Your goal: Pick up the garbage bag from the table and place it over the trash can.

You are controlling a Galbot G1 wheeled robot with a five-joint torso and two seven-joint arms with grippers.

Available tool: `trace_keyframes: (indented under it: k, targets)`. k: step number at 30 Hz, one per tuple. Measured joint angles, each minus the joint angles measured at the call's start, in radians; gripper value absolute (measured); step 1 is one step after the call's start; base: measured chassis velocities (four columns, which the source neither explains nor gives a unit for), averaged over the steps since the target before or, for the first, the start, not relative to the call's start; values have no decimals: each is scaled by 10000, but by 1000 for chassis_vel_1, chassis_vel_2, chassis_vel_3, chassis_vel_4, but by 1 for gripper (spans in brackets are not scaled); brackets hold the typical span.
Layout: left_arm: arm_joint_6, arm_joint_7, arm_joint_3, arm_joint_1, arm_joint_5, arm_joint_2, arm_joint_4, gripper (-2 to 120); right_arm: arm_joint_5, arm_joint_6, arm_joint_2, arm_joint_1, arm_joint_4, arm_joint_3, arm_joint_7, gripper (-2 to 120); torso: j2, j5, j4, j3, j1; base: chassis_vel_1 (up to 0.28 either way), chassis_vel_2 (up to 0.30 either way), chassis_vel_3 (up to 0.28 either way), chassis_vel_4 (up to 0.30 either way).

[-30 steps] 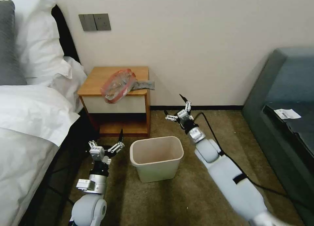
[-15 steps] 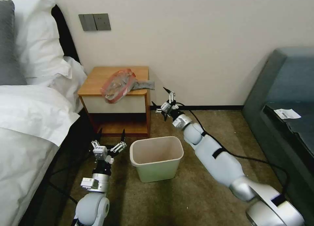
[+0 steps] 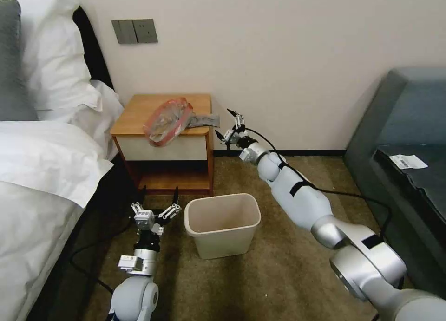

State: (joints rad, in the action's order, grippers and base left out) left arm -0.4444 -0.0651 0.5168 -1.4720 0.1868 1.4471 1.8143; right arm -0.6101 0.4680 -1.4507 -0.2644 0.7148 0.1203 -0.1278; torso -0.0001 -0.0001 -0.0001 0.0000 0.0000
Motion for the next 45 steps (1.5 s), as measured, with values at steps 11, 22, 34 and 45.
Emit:
trace_keyframes:
  k: [11,22,34,45]
  targets:
    - [-19,15,-5,-36,-121,114,-15,100,-767,208,-485,560,-1220,-205,-186,100,0,0,3,1,0,0,0,0,0]
    - [-97,144,-1,-153,-243,330,-64,100,-1138,137,-768,635,-1553,-243,-394,100,0,1,2,1,0,0,0,0,0]
    - [-165,151,-67,-252,-420,424,-89,100,-1439,40,-795,687,-1676,-218,-568,84,0,0,1,0,-1,0,0,0,0]
    - [-188,161,-68,-275,-444,496,-89,100,-1728,-227,-761,681,-1502,-38,-711,41,0,0,1,0,-1,0,0,0,0]
